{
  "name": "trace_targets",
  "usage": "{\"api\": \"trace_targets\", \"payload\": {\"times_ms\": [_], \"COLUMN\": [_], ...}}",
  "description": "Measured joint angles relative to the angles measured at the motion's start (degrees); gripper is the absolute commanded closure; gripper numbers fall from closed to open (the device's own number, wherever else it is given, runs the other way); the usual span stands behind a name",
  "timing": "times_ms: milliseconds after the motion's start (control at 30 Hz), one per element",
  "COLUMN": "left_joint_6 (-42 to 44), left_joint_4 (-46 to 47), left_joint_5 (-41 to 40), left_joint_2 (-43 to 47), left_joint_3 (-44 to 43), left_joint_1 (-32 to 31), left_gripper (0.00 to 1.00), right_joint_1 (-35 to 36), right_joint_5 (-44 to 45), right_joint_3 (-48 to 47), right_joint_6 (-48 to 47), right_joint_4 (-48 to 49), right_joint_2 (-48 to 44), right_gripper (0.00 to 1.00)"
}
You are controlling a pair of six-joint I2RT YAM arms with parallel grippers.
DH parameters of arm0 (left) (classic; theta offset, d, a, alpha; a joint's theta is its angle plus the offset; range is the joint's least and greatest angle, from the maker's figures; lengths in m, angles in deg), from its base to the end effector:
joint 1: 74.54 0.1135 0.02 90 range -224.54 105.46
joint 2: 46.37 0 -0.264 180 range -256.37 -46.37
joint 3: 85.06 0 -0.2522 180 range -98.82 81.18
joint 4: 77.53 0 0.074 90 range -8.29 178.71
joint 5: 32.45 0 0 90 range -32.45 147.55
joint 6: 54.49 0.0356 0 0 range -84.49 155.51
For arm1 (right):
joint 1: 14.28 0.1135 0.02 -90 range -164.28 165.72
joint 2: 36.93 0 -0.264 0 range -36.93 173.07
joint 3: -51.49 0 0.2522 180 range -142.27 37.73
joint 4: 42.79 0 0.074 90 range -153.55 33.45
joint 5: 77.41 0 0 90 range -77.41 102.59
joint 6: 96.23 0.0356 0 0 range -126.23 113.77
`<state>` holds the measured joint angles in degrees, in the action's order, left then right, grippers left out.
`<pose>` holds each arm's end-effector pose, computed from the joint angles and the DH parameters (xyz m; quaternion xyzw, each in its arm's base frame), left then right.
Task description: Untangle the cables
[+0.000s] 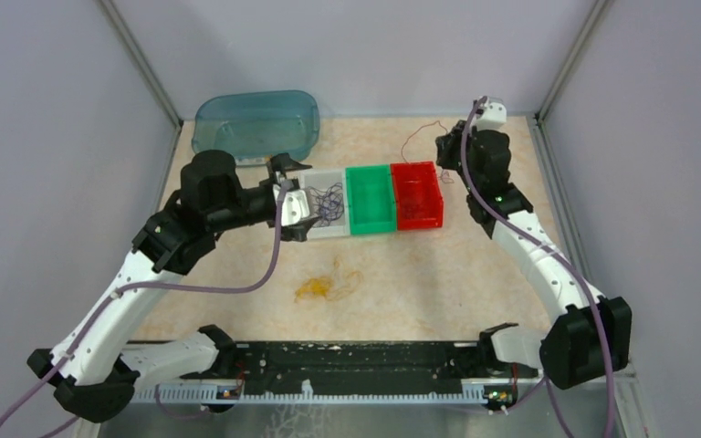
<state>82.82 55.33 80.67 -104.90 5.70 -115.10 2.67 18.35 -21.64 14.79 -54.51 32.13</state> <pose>0.1439 -0.1416 0.4373 0.6308 0.4818 -0.1257 0.5951 0.2743 0.0799 0.3634 0.0598 0.7501 0.1781 0.6341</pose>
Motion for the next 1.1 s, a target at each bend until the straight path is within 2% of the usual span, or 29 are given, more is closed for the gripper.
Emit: {"api": "trace_targets", "payload": {"times_ms": [167,300,767,1100], "left_joint_6": [-1.6,-2.1,-2.7,-2.7], "left_joint_4": [-0.5,-0.6,-0.4,1.0], "left_joint_5": [2.3,2.4,2.6,3.2], "left_joint_2": [-1.3,-1.7,-0.7,0.5], "left_joint_3": [-0.9,-1.4,-1.5,-1.5], "left_joint_1": [8.3,11.1,12.1,12.1], "left_gripper": [0.00,0.00,0.00,0.00], "right_joint_1": [-1.5,-2.1,-2.2,0.4], "right_joint_5": [0.6,0.6,-1.9,3.2], "right_joint_3": [-0.3,-2.0,-5.0,-7.5], "right_joint_6": [-0.5,-0.1,11.2,10.4], "right_joint_4": [-0.2,-0.2,-3.1,-9.9], "right_joint_2": [4.5,8.5,23.5,29.6], "right_gripper": [1.00,1.00,1.00,1.00]}}
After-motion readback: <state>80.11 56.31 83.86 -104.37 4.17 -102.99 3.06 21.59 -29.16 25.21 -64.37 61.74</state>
